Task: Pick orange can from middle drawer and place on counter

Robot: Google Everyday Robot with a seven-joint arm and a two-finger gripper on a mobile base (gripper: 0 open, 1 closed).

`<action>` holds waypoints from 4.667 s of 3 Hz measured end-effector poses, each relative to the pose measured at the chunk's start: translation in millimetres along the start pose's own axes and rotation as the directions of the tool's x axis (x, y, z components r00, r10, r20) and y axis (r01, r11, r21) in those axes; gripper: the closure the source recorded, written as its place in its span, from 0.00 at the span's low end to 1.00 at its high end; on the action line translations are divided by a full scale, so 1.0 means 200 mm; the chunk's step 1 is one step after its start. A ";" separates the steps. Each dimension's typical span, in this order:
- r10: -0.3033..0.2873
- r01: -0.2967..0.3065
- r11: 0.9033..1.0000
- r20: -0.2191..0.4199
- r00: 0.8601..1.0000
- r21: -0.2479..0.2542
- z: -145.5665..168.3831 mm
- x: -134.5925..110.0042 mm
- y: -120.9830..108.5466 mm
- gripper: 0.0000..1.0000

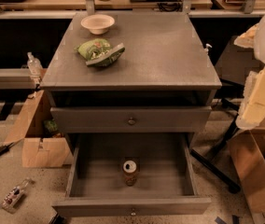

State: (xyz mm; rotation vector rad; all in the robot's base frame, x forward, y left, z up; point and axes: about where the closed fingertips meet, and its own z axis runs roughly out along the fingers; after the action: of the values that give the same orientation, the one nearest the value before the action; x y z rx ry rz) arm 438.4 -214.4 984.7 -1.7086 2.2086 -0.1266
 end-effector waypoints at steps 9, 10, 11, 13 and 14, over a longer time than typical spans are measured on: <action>0.176 -0.137 0.984 0.720 0.671 -0.112 1.60 0.23 0.52 0.00; 0.182 -0.108 0.983 0.754 0.631 -0.147 1.98 0.14 0.57 0.00; 0.193 -0.096 0.981 0.782 0.592 -0.169 2.29 0.02 0.52 0.00; 0.209 -0.116 0.978 0.771 0.602 -0.174 2.44 -0.10 0.41 0.00; 0.182 -0.066 0.982 0.791 0.584 -0.177 2.55 -0.18 0.39 0.00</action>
Offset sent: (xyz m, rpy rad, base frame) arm -0.0136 -0.0058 -0.0358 0.1675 -0.0023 -0.0161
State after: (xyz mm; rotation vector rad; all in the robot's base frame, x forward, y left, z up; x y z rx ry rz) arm 539.3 -88.9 492.9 -1.2540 1.6137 0.7202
